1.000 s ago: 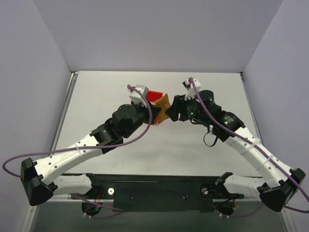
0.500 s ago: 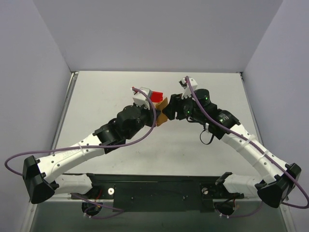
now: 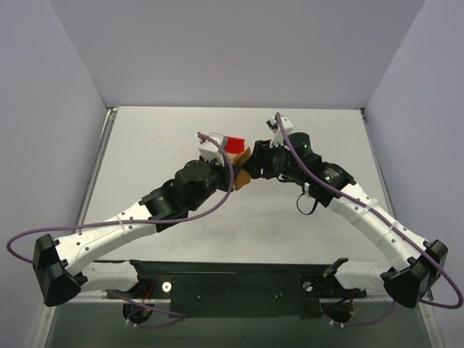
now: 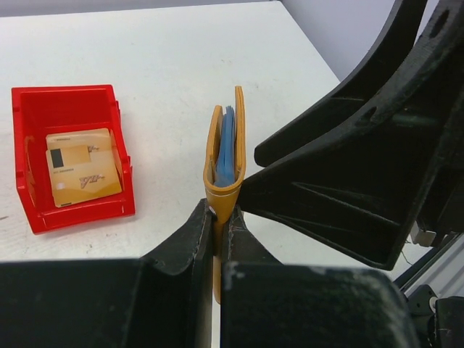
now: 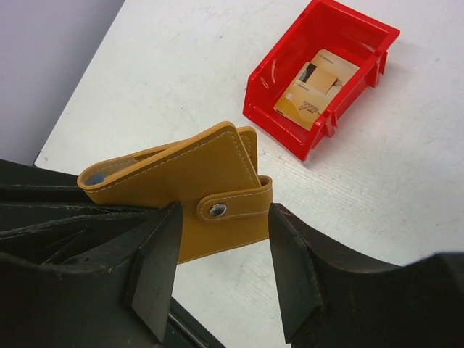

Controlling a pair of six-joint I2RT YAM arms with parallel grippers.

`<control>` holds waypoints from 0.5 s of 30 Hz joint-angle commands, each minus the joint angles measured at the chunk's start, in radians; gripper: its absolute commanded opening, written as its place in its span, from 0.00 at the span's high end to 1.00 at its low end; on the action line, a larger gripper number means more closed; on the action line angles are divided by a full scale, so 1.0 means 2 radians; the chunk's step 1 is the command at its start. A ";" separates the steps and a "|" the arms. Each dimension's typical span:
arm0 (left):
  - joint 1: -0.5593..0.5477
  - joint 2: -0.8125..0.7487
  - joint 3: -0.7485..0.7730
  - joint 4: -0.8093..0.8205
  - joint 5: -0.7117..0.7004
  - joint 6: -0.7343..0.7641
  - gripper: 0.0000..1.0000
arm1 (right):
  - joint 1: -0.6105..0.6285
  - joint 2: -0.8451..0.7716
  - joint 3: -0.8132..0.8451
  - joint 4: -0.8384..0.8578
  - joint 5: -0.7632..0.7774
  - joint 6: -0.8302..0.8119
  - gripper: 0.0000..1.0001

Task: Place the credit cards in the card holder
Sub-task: Open the card holder at the center of the board.

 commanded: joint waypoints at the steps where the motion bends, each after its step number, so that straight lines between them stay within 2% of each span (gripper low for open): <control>1: -0.005 -0.031 0.002 0.061 0.015 -0.002 1.00 | 0.001 0.011 0.005 0.007 0.016 0.007 0.55; 7: -0.005 -0.043 -0.007 0.067 0.014 -0.003 1.00 | -0.003 0.015 0.006 -0.006 0.045 0.011 0.66; 11: -0.005 -0.049 -0.011 0.070 0.012 -0.004 1.00 | -0.006 0.018 0.006 -0.015 0.059 0.015 0.78; 12: -0.005 -0.049 -0.011 0.070 0.012 -0.004 1.00 | -0.006 0.018 0.006 -0.017 0.065 0.014 0.85; 15: -0.005 -0.051 -0.013 0.070 0.009 -0.003 1.00 | -0.007 0.018 0.006 -0.029 0.084 0.015 0.97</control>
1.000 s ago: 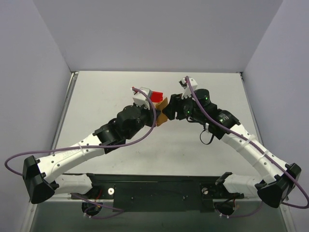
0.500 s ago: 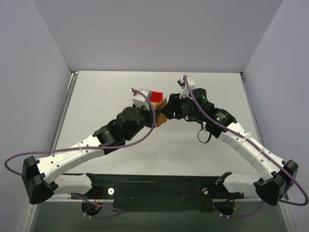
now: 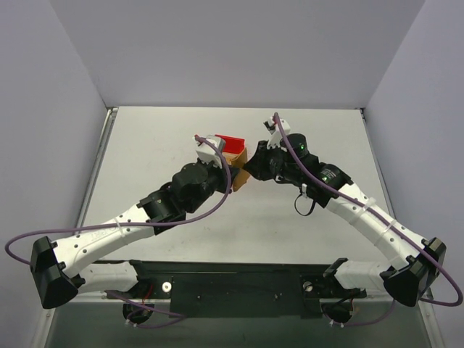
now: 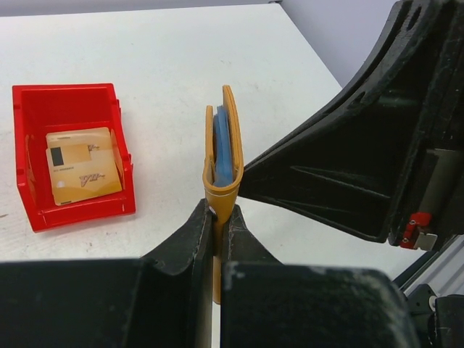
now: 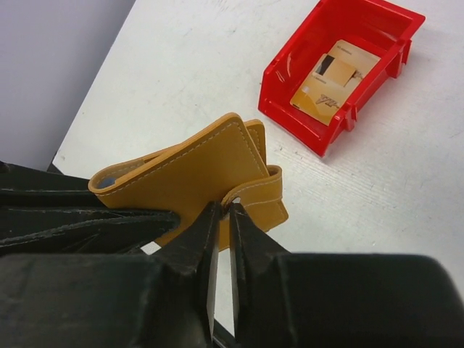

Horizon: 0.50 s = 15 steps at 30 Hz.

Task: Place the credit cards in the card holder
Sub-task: Open the card holder at the center of the board.

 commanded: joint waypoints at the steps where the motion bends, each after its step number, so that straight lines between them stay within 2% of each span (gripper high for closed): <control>1: -0.005 -0.033 0.009 0.056 0.009 -0.002 1.00 | -0.015 0.010 0.009 -0.033 0.084 -0.009 1.00; 8: -0.005 -0.038 0.004 0.054 0.003 -0.001 1.00 | -0.014 0.023 0.038 -0.103 0.199 -0.020 1.00; 12: -0.005 -0.033 0.006 0.046 -0.007 0.002 1.00 | -0.015 0.004 0.024 -0.102 0.226 -0.018 1.00; 13: -0.005 -0.031 0.008 0.041 -0.009 0.002 1.00 | -0.016 -0.012 0.019 -0.084 0.224 -0.023 0.97; 14: -0.004 -0.030 0.008 0.038 -0.010 0.002 1.00 | -0.016 -0.022 0.005 -0.075 0.215 -0.027 0.85; 15: -0.005 -0.029 0.009 0.034 -0.012 0.004 1.00 | -0.016 -0.039 -0.003 -0.056 0.205 -0.031 0.80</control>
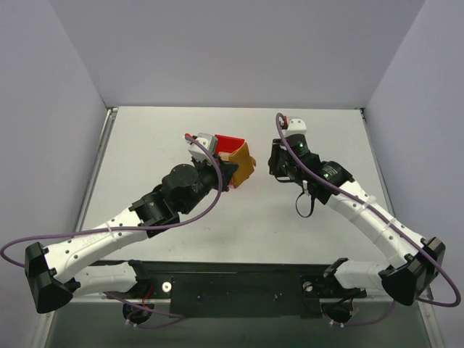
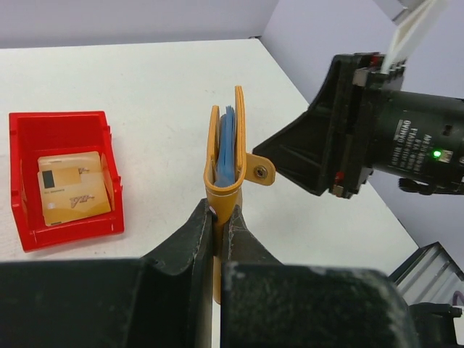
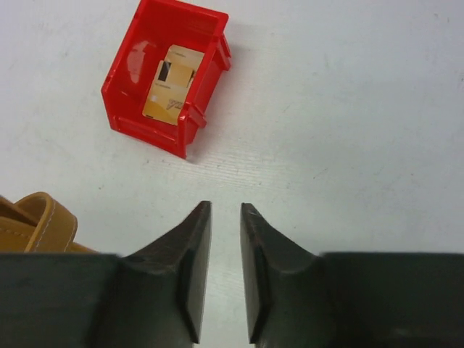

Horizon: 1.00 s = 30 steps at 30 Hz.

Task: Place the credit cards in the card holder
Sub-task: Open the card holder at the center of the board.

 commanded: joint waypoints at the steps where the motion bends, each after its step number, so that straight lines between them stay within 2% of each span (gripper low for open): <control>1: -0.003 -0.001 0.012 0.008 -0.014 0.007 1.00 | -0.004 -0.075 -0.029 0.037 0.017 -0.018 0.70; 3: -0.002 0.002 0.017 0.000 -0.020 0.009 1.00 | -0.011 -0.103 -0.050 0.068 -0.024 -0.021 0.59; 5: -0.002 0.005 0.022 -0.017 -0.025 0.011 1.00 | -0.027 -0.120 -0.063 0.093 -0.084 -0.015 0.53; 8: -0.003 0.010 0.025 -0.020 -0.024 0.014 1.00 | -0.048 -0.117 -0.063 0.113 -0.195 -0.005 0.50; 12: -0.002 0.016 0.030 -0.023 -0.019 0.014 1.00 | -0.047 -0.105 -0.064 0.143 -0.266 0.002 0.50; 22: -0.002 0.016 0.027 -0.014 0.000 0.014 1.00 | -0.039 -0.055 -0.052 0.133 -0.289 0.005 0.55; 30: -0.003 0.014 0.025 -0.010 0.007 0.014 1.00 | -0.038 -0.037 -0.043 0.114 -0.253 0.003 0.62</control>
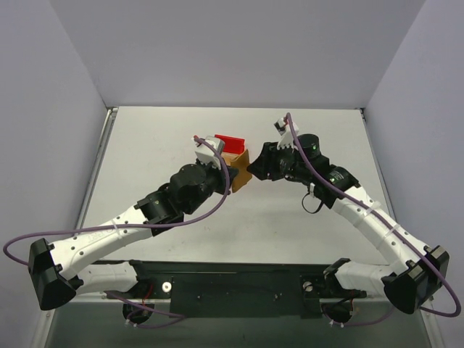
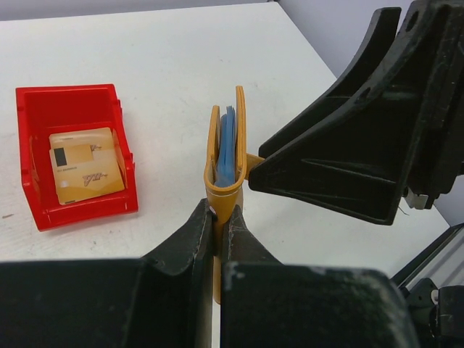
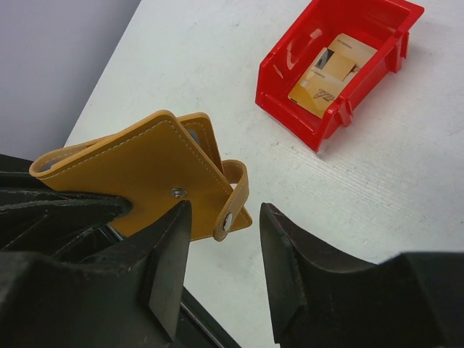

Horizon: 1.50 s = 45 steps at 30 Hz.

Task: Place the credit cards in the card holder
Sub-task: Open the card holder at the center of the board.

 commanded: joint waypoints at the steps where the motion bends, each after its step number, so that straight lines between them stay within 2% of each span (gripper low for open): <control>1: -0.003 -0.005 0.024 0.022 0.008 0.004 1.00 | 0.003 0.006 0.016 -0.002 0.019 0.001 0.63; 3: -0.002 -0.006 0.024 0.022 0.009 0.004 1.00 | 0.003 0.010 0.016 -0.003 0.023 0.001 0.65; 8: -0.002 -0.008 0.020 0.022 0.014 0.002 1.00 | 0.003 0.013 0.014 -0.006 0.039 0.002 0.78; 13: 0.000 -0.010 0.003 0.022 0.027 -0.010 1.00 | 0.002 0.007 0.004 -0.011 0.044 0.001 1.00; 18: 0.007 -0.009 -0.028 0.021 0.045 -0.031 1.00 | -0.004 -0.005 -0.027 -0.013 0.033 0.011 1.00; 24: 0.009 0.001 -0.090 0.041 0.051 -0.059 0.95 | -0.007 -0.021 -0.078 -0.020 0.017 0.031 1.00; 26: 0.009 0.003 -0.113 0.057 0.053 -0.067 0.88 | -0.007 -0.032 -0.099 -0.021 0.014 0.040 1.00; 29: 0.012 0.014 -0.139 0.077 0.059 -0.085 0.85 | -0.007 -0.040 -0.127 -0.013 0.003 0.051 1.00; 32: 0.014 0.031 -0.157 0.093 0.069 -0.094 0.73 | -0.007 -0.043 -0.138 -0.010 -0.004 0.056 1.00; 38: 0.022 0.077 -0.170 0.098 0.066 -0.109 0.58 | -0.006 -0.032 -0.150 -0.015 -0.007 0.064 1.00; 45: 0.032 0.113 -0.193 0.116 0.074 -0.125 0.53 | -0.006 -0.021 -0.158 -0.010 -0.021 0.067 1.00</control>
